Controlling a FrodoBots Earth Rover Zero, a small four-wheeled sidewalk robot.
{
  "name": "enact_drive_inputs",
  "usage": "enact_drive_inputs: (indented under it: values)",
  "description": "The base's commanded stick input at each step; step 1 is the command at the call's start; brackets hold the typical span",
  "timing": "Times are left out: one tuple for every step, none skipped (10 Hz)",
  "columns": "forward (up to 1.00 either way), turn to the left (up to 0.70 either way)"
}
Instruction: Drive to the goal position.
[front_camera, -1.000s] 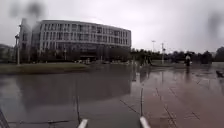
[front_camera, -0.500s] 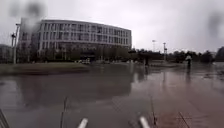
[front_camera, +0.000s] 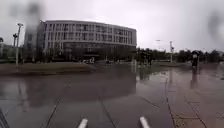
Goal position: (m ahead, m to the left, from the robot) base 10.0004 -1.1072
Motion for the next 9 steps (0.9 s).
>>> enact_drive_inputs:
  values:
    - [1.00, 0.03]
    - [1.00, 0.02]
    - [1.00, 0.02]
    - [1.00, 0.03]
    - [1.00, 0.02]
    - [1.00, 0.02]
    - [1.00, 0.02]
    - [1.00, 0.03]
    - [1.00, 0.00]
